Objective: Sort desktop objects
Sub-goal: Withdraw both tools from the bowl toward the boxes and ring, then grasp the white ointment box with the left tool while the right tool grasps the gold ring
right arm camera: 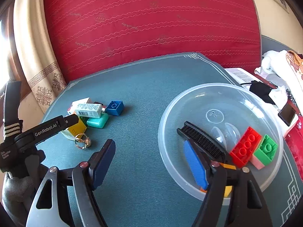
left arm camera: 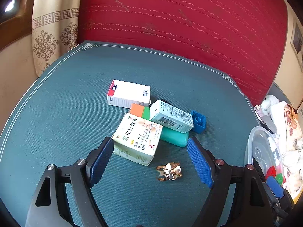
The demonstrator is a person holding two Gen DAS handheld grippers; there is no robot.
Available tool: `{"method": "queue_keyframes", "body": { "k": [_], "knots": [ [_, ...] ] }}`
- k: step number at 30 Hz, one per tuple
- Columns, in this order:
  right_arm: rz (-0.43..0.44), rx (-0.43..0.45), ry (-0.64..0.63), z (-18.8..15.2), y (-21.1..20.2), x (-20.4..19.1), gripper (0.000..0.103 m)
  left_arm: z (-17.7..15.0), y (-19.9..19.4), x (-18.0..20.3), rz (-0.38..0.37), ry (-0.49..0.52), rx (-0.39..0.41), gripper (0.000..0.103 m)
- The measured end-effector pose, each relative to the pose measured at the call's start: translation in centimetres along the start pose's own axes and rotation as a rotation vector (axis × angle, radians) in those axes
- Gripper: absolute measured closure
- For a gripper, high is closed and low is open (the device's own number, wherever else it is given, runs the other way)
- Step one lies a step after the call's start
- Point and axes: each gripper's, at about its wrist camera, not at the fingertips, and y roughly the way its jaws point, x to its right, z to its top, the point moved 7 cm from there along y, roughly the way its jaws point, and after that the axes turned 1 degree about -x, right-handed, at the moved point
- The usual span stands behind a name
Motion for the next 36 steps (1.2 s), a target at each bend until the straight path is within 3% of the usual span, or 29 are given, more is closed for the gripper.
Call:
{"method": "queue_keyframes", "body": {
  "k": [11, 20, 23, 26, 28, 33, 36],
  "knots": [
    [0.049, -0.04, -0.041, -1.2, 0.7, -2.2, 0.025, 0.7, 1.4, -1.2, -0.003, 0.119, -0.044, 0.02],
    [0.082, -0.068, -0.083, -1.7, 1.3, -4.4, 0.025, 0.1, 3.4, -2.2, -0.01, 0.114, -0.081, 0.02],
    [0.095, -0.087, -0.09, -2.0, 1.7, -5.1, 0.025, -0.2, 4.1, -2.6, -0.045, 0.082, -0.108, 0.02],
    [0.114, -0.109, -0.092, -2.3, 2.2, -5.8, 0.025, -0.1, 4.2, -3.2, -0.079, 0.048, -0.107, 0.027],
    [0.121, -0.119, -0.099, -2.4, 2.5, -6.2, 0.025, -0.1, 4.2, -3.5, -0.085, 0.046, -0.101, 0.042],
    [0.143, -0.148, -0.118, -2.9, 3.3, -7.4, 0.025, -0.1, 3.6, -4.5, -0.068, 0.028, -0.064, 0.043],
    [0.15, -0.166, -0.131, -3.2, 3.9, -8.1, 0.025, 0.3, 2.9, -5.2, -0.015, 0.03, -0.015, 0.043]
  ]
}}
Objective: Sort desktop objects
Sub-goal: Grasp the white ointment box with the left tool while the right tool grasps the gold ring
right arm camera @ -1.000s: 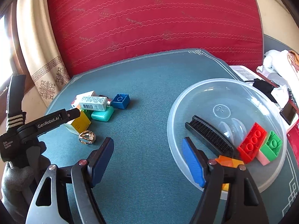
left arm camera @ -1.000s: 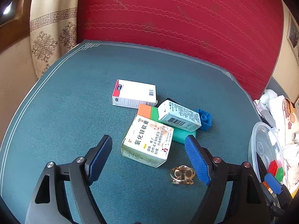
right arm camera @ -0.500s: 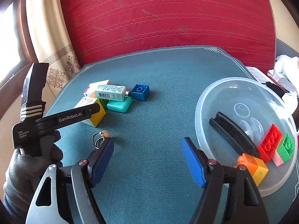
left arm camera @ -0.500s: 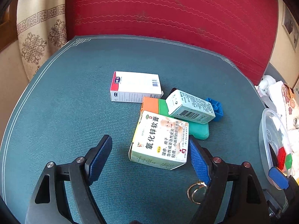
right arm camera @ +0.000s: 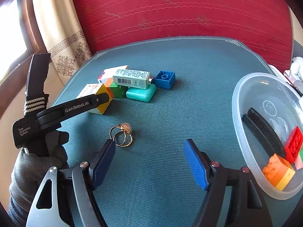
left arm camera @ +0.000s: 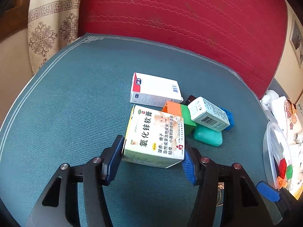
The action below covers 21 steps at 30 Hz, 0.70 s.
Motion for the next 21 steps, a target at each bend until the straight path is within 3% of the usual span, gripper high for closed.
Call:
{"method": "queue_keyframes", "body": {
  "k": [5, 21],
  "knots": [
    [0.005, -0.024, -0.03, 0.0, 1.1, -1.1, 0.025, 0.7, -1.3, -1.4, 0.099, -0.012, 0.08, 0.043],
    [-0.004, -0.077, -0.105, 0.3, 4.6, -4.1, 0.041, 0.2, -1.2, -2.5, 0.097, -0.056, 0.067, 0.043]
  ]
}}
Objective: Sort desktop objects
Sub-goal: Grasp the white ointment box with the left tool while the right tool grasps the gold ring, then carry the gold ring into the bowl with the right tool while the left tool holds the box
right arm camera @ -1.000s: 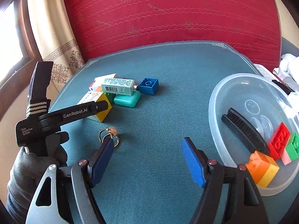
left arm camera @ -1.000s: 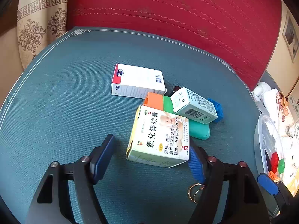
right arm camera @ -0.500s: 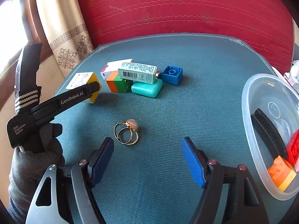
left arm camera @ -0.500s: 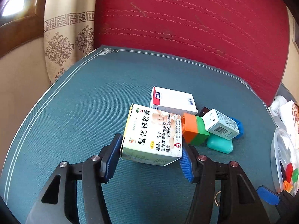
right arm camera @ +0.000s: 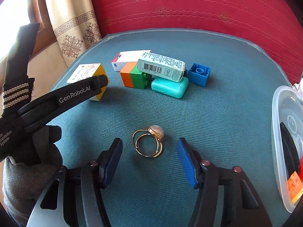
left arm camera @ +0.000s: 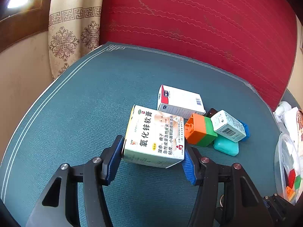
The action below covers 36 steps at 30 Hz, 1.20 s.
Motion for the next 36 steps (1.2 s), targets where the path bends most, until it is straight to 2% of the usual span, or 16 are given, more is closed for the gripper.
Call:
{"method": "queue_keyframes", "body": {
  "k": [15, 27, 36],
  "knots": [
    [-0.045, 0.012, -0.018, 0.8, 0.1, 0.1, 0.064, -0.8, 0.2, 0.6, -0.003, 0.017, -0.007, 0.043],
    [-0.02, 0.046, -0.009, 0.7, -1.6, 0.1, 0.064, -0.9, -0.2, 1.8, -0.024, 0.051, 0.001, 0.043],
    [-0.032, 0.085, 0.028, 0.5, -3.8, 1.8, 0.064, -0.8, -0.8, 2.7, -0.03, 0.069, 0.017, 0.043]
  ]
}}
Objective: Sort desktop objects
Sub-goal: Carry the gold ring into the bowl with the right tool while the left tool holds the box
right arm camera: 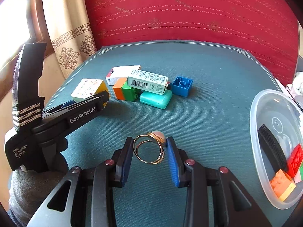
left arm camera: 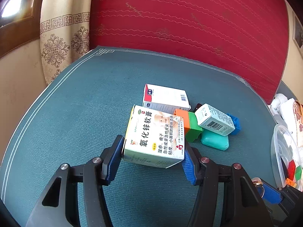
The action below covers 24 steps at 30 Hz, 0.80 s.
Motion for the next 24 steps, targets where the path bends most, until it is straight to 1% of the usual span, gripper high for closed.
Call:
{"method": "queue_keyframes", "body": {
  "k": [7, 16, 24],
  "knots": [
    [-0.011, 0.036, 0.036, 0.4, -1.4, 1.5, 0.064, -0.2, -0.3, 1.8, -0.035, 0.017, -0.012, 0.043],
    [-0.046, 0.079, 0.084, 0.7, -3.1, 4.4, 0.064, -0.6, -1.3, 4.5, -0.063, 0.075, -0.016, 0.043],
    [-0.127, 0.145, 0.124, 1.0, -6.2, 8.9, 0.064, -0.6, -2.7, 8.6, -0.116, 0.153, -0.008, 0.043]
  ]
}}
